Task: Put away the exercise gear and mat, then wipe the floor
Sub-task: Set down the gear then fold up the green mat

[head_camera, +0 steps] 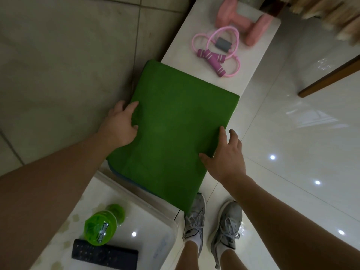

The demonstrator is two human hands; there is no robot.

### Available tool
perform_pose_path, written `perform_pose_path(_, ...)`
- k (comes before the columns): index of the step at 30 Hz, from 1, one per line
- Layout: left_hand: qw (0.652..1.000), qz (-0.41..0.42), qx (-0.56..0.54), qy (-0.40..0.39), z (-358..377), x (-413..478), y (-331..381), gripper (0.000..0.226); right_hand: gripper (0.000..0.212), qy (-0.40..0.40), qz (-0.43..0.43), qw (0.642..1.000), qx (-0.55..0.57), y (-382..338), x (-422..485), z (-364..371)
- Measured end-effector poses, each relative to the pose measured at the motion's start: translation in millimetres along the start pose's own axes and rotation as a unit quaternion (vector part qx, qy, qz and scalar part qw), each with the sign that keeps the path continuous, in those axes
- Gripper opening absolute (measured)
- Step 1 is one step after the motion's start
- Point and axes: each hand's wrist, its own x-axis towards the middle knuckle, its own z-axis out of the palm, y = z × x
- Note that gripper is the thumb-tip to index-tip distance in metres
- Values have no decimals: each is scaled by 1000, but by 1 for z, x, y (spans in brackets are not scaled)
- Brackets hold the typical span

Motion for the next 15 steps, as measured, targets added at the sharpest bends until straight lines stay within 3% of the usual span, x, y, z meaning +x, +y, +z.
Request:
perform_pose_path(8, 998, 25, 65, -5, -34, -33, 28, 71, 66, 13, -86, 988, -124, -7, -25, -47)
perform_pose_path(15, 997, 52, 60, 21, -68, -83, 71, 65, 62, 7, -112, 979, -172, -15, -61, -112)
